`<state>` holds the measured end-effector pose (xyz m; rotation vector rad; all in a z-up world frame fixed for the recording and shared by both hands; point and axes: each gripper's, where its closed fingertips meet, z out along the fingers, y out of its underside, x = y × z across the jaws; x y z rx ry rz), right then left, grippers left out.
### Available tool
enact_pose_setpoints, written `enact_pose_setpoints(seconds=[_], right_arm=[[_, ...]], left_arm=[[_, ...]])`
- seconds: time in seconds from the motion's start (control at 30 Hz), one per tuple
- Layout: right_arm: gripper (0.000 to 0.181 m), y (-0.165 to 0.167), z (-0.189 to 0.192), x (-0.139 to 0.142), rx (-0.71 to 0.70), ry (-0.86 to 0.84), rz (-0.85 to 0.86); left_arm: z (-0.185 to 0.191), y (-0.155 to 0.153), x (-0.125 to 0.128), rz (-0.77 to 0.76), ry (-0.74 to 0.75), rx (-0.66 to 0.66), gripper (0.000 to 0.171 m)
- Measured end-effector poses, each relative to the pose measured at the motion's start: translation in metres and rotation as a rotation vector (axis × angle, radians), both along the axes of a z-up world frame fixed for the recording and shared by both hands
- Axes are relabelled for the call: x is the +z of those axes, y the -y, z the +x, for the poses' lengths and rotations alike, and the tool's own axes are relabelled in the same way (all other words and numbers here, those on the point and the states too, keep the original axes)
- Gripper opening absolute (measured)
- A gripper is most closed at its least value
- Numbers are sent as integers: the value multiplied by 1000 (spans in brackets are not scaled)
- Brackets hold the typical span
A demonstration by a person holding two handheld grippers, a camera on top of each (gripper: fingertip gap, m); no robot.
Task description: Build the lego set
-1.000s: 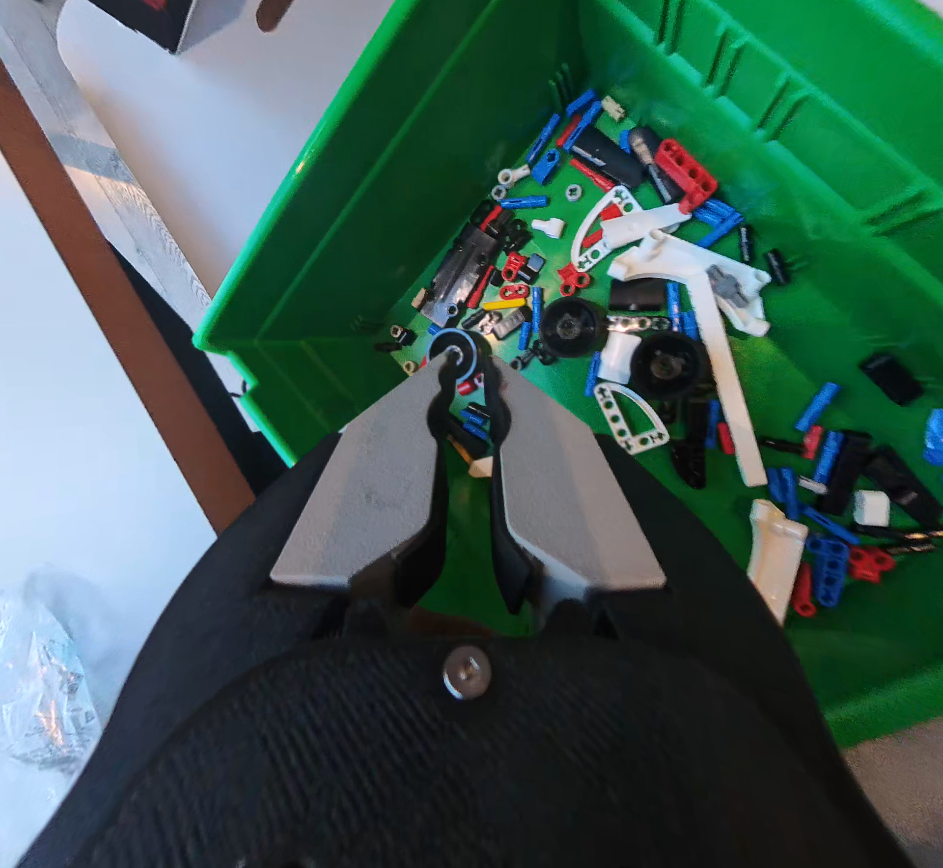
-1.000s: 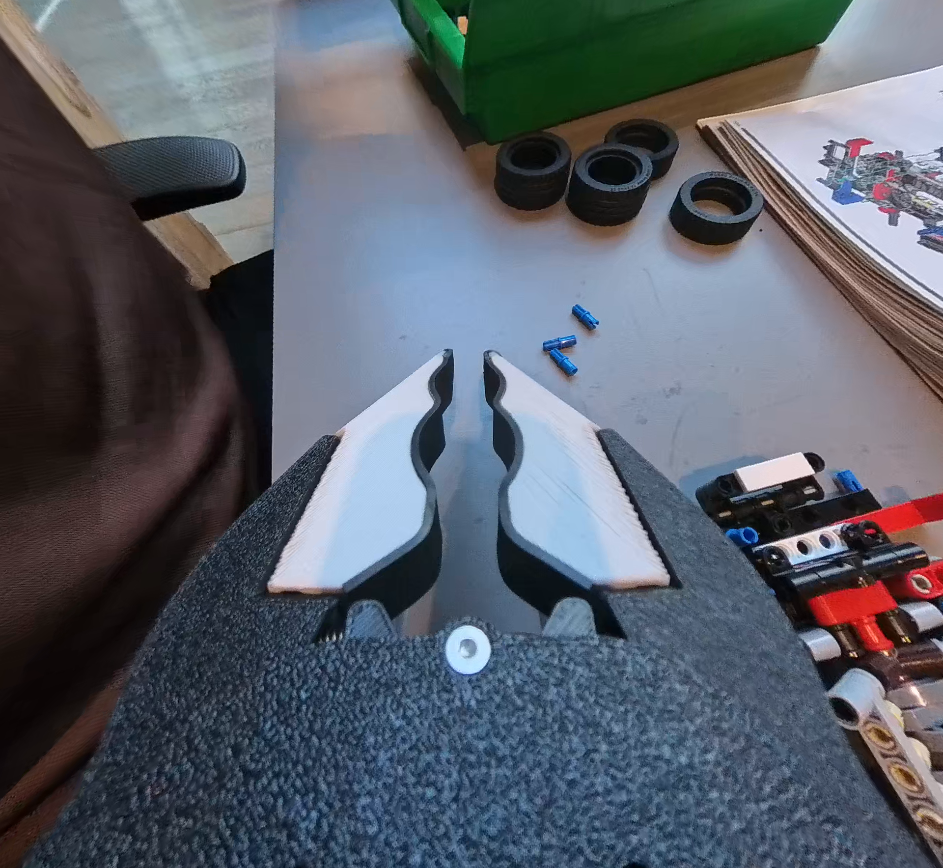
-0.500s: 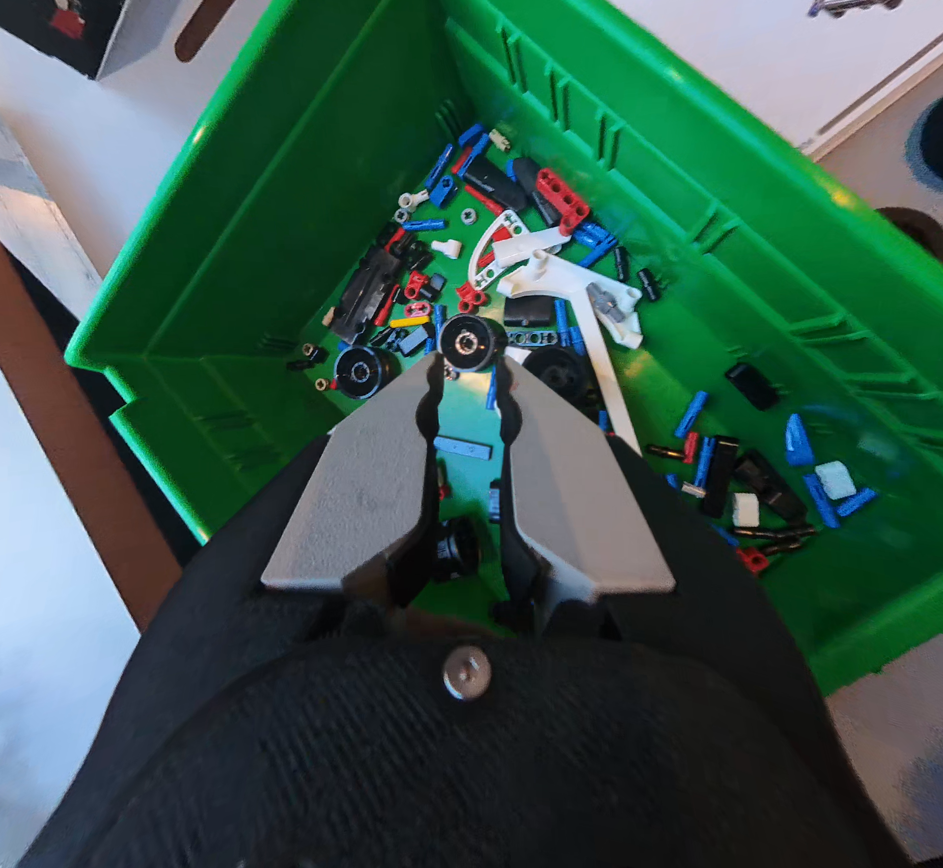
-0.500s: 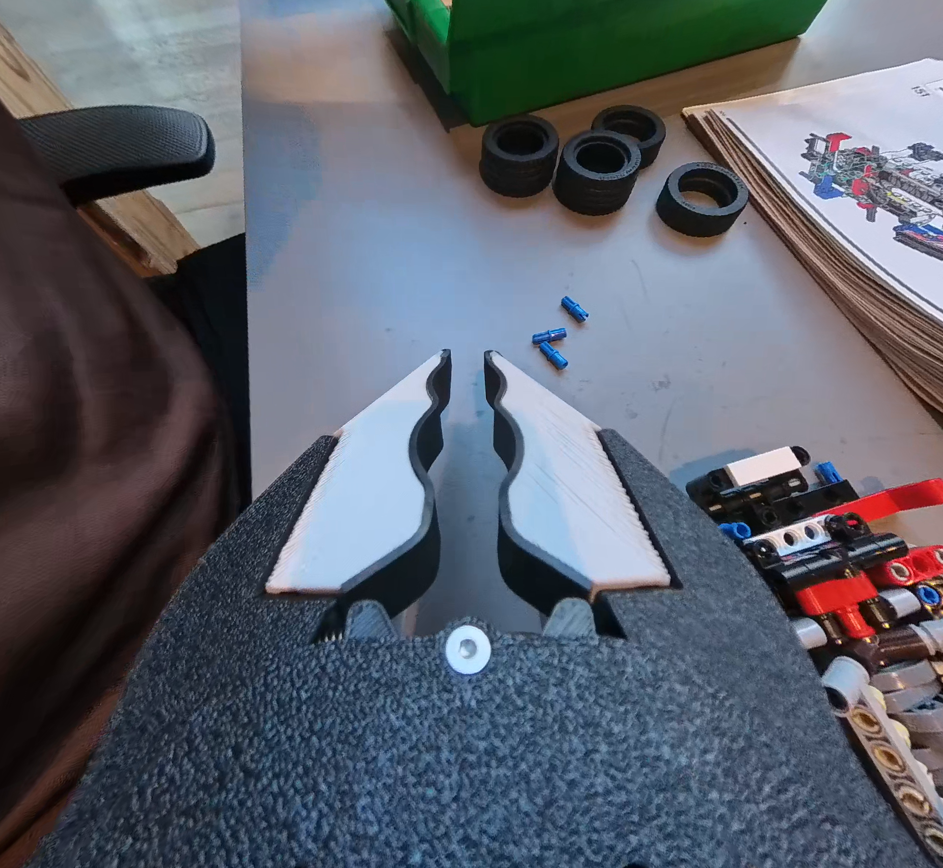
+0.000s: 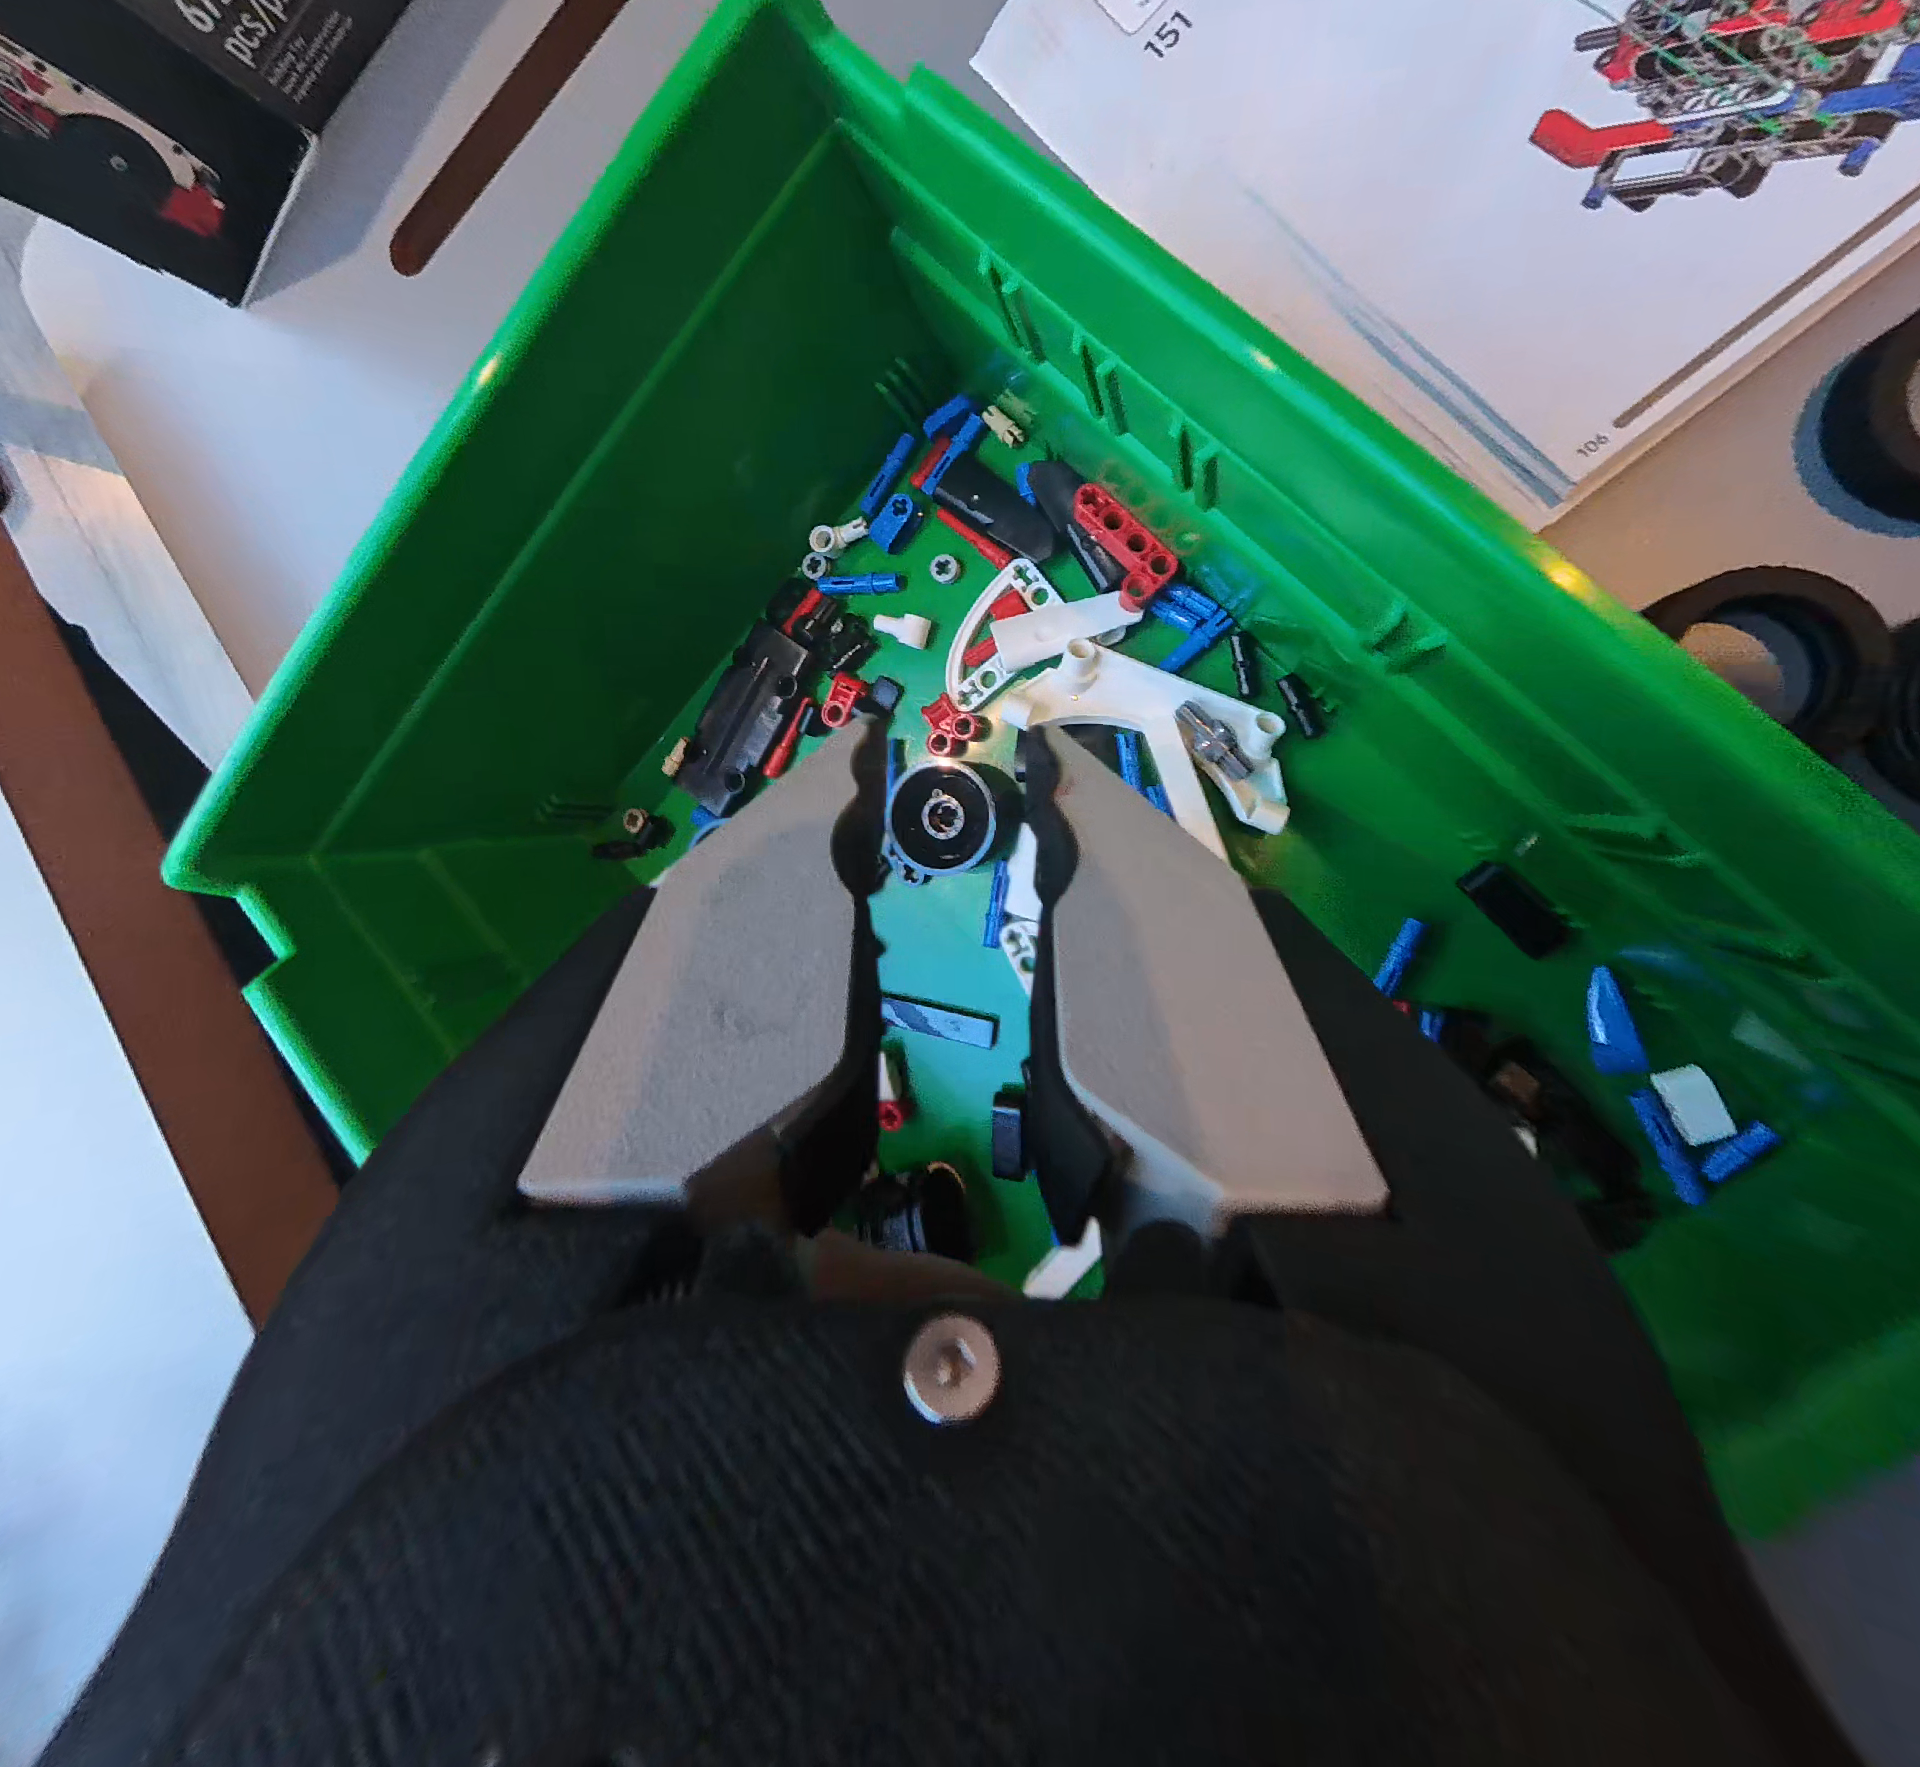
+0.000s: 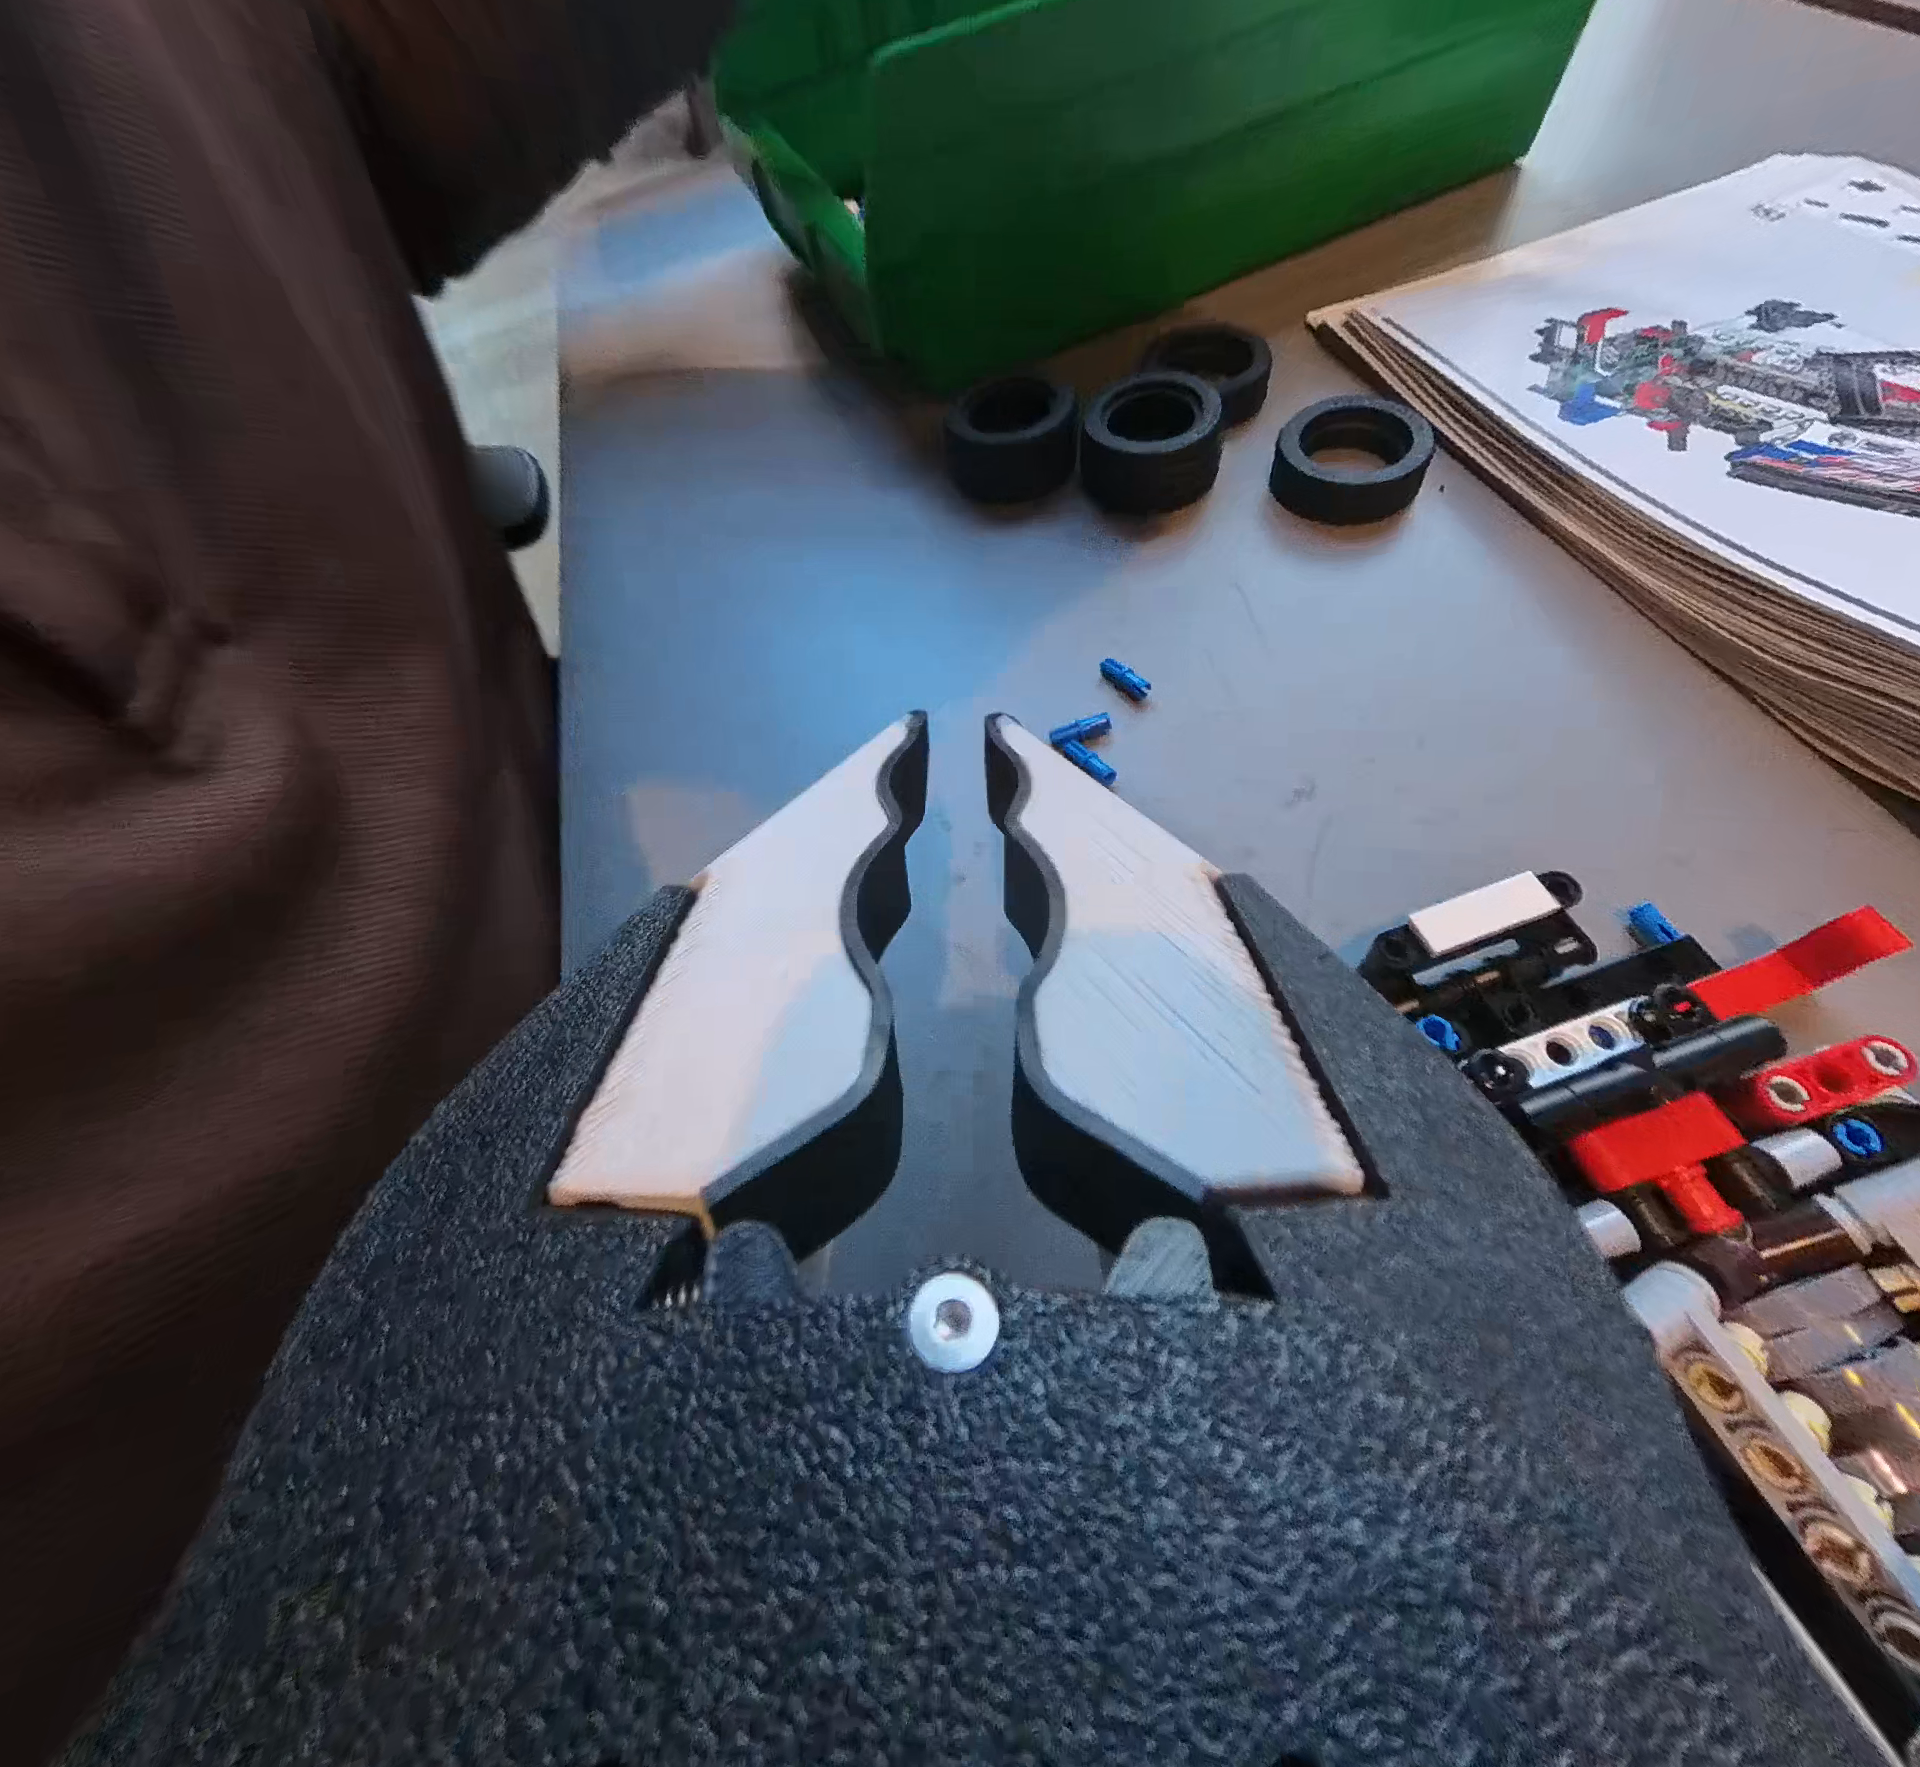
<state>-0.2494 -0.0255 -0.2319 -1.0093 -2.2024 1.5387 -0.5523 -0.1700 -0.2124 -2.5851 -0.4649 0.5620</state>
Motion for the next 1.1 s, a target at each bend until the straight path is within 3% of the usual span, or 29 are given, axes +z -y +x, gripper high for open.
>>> enact_pose_setpoints(seconds=[0.37,0.57,0.73,0.83,1.1], right_arm=[[8,3,2,-1,26,8,-3],[8,0,1,3,17,7,-32],[8,3,3,-1,25,1,10],[7,4,3,-4,28,-3,35],[7,2,1,-5,0,-12,53]], left_arm=[[15,3,1,72,1,4,24],[22,20,20,96,-29,23,23],[1,19,27,83,69,20,18],[-24,13,25,-3,89,-1,21],[-53,-8,-7,-155,130,-77,16]])
